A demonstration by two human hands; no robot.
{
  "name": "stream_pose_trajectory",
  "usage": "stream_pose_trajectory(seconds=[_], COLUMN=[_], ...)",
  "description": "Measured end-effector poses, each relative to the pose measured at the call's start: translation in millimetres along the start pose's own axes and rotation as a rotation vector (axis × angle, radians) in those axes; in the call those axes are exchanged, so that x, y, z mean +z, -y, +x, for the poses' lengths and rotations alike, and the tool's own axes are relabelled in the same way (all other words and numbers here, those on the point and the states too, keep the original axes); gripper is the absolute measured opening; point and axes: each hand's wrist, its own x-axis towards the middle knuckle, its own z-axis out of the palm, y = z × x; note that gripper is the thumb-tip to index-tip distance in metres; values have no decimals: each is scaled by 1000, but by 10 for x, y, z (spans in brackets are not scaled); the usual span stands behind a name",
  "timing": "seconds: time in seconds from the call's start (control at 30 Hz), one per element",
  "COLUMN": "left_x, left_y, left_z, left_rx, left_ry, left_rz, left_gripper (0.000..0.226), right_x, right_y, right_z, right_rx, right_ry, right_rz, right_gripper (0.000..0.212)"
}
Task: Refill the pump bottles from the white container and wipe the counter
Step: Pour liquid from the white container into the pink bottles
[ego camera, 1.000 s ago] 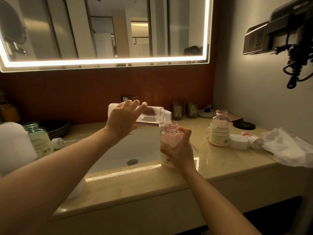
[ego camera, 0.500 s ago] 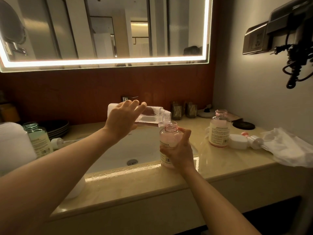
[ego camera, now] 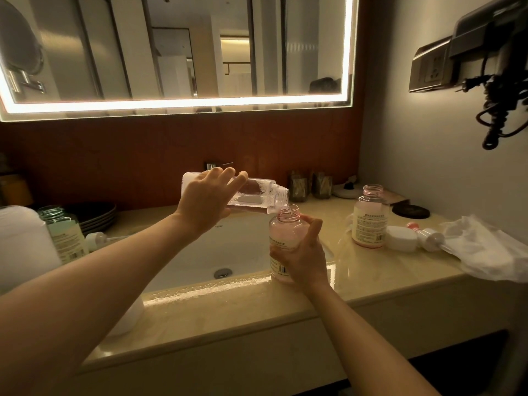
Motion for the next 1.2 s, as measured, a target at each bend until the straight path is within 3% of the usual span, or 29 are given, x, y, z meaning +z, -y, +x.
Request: stream_pose_trajectory(seconds=[1.2], left_x=[2], left_y=[25], left_z=[21], left_rx=[18], left_ry=[-60], left_rz=[9], left_gripper=[72], right_x=[-24], right_y=[35], right_z=[-38], right_rx=[33], right_ry=[-13], right_rz=[-4], right_gripper=[81])
